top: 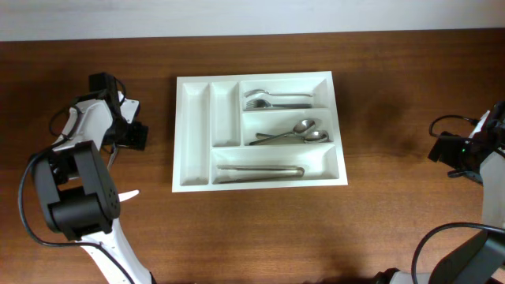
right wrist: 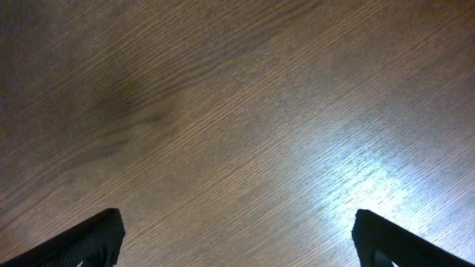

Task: Pack container
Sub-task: 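Lower the left gripper over the right silver spoon's handle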

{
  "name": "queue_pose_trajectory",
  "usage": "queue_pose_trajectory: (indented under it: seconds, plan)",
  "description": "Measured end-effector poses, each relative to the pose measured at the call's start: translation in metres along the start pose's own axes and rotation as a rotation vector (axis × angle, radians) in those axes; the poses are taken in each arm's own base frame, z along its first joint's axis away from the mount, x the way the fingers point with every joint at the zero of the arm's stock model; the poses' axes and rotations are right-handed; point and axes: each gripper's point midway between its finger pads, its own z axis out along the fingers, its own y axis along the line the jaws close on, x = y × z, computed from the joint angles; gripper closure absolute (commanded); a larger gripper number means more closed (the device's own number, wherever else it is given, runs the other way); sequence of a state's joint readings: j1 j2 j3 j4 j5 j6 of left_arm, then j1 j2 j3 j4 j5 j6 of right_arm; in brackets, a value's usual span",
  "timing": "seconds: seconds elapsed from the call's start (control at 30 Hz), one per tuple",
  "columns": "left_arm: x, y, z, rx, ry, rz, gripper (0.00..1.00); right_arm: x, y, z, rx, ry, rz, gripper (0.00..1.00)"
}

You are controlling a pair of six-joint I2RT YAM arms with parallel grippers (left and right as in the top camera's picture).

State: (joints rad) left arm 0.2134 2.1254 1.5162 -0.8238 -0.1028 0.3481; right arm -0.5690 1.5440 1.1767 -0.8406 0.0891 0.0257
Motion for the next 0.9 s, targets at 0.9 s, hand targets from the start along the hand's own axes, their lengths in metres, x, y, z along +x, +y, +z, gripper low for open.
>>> queue_pose_trajectory:
  seconds: [0.9]
  plan:
    - [0.011, 0.009, 0.003, 0.031, 0.030, -0.034, 0.19, 0.000, 0.000, 0.000, 0.000, 0.000, 0.000, 0.01]
